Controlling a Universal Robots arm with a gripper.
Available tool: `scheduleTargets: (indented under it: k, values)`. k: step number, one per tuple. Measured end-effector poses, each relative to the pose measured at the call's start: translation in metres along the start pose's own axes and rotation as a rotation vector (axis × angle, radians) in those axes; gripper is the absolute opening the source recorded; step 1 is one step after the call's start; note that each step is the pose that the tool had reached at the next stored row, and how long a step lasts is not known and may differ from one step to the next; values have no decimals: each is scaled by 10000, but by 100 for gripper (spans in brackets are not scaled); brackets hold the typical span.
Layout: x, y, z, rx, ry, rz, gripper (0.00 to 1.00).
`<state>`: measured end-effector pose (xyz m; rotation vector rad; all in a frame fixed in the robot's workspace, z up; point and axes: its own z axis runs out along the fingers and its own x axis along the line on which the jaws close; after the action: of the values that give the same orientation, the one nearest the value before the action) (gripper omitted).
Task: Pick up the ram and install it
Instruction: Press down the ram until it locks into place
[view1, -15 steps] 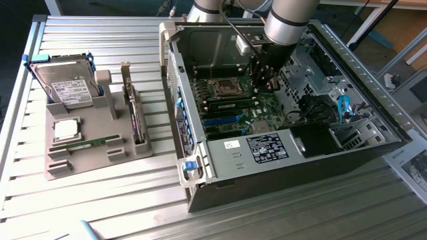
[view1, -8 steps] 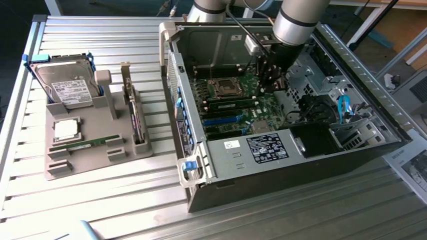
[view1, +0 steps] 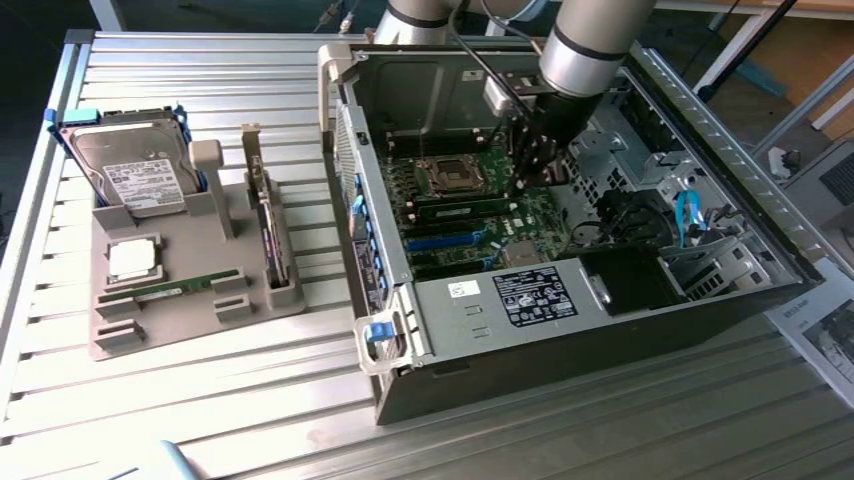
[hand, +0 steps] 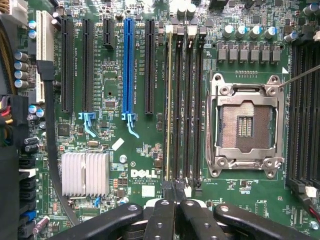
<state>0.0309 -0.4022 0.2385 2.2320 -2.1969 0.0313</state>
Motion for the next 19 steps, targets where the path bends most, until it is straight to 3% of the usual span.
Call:
scheduleTargets:
  k: [10,12,14,19]
  values:
    - [-2,1,90,-2,0,1,10]
    - [0,2,-23,2,2,1,10]
    - [1,17,-61,6,2,1,10]
    - [-3,282,-54,6,5,1,10]
